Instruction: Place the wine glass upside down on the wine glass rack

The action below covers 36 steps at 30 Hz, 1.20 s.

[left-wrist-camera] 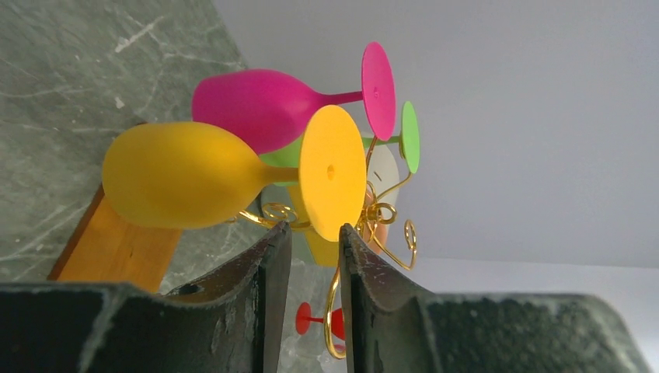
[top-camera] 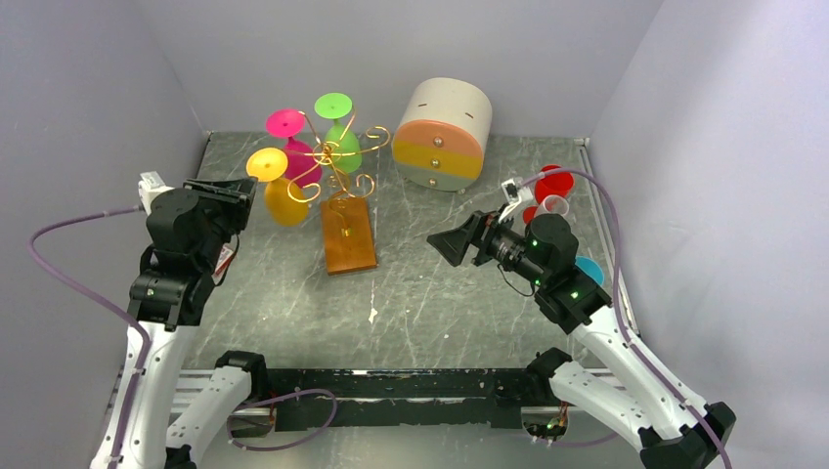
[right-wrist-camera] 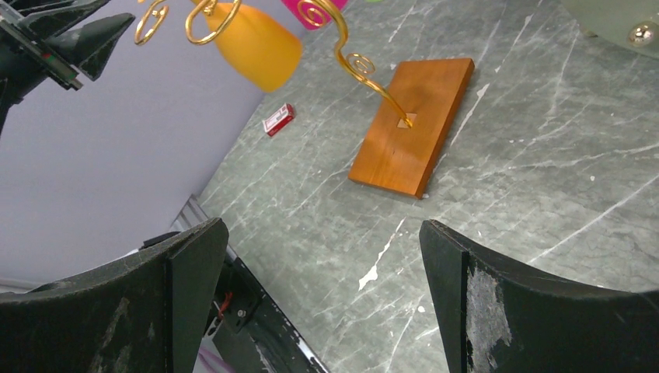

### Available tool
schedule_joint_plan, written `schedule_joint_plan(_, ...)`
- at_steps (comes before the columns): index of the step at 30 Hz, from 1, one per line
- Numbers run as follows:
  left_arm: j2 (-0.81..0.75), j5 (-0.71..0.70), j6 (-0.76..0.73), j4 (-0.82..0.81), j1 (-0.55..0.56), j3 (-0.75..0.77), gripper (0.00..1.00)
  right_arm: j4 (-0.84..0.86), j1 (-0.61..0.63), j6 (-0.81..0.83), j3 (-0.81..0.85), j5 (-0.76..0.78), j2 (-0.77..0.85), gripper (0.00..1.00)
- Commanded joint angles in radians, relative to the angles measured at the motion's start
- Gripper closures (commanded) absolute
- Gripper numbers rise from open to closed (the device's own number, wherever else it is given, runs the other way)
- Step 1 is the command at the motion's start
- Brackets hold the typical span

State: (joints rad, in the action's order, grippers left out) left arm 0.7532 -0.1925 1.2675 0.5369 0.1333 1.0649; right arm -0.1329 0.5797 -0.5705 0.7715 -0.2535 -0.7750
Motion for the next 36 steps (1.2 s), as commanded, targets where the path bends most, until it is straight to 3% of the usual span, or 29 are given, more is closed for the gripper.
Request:
schedule_joint_plan(1, -0.028, -0.072, -0.062, 0.049, -0.009, 0.016, 0.67, 0.005, -0.001, 0.016, 0.001, 0.019, -0.011, 0.0)
schedule_joint_plan(5, -0.042, -0.099, -0.127, 0.091, -0.009, 0.039, 0.64, -0.019, 0.0, 0.027, 0.003, 0.038, -0.013, 0.0)
schedule_joint_plan(9, -0.081, -0.123, -0.232, 0.092, -0.009, 0.022, 0.52, -0.05, 0.0, 0.035, 0.011, 0.072, -0.015, 0.0)
schedule_joint_plan(14, -0.163, -0.045, -0.449, 0.041, -0.009, -0.034, 0.11, -0.2, 0.0, -0.029, 0.09, 0.241, -0.057, 0.0)
schedule_joint_plan(16, -0.189, -0.001, -0.523, 0.038, -0.009, -0.05, 0.0, -0.291, 0.0, -0.086, 0.137, 0.339, -0.085, 0.0)
schedule_joint_plan(19, -0.217, 0.086, -0.598, 0.02, -0.009, -0.073, 0.0, -0.441, 0.0, -0.183, 0.214, 0.503, -0.124, 0.0)
schedule_joint_plan(24, -0.276, 0.376, -0.714, -0.09, -0.009, -0.179, 0.0, -0.767, -0.001, -0.387, 0.349, 0.789, -0.187, 0.0)
schedule_joint_plan(28, -0.355, 0.447, -0.749, -0.164, -0.01, -0.277, 0.02, -0.983, 0.0, -0.525, 0.433, 0.956, -0.215, 0.01)
schedule_joint_plan(32, -0.43, 0.447, -0.822, -0.209, -0.009, -0.353, 0.03, -1.078, -0.001, -0.543, 0.463, 1.076, -0.228, 0.12)
schedule_joint_plan(36, -0.501, 0.523, -0.848, -0.293, -0.009, -0.45, 0.05, -1.211, -0.001, -0.671, 0.453, 1.196, -0.268, 0.23)
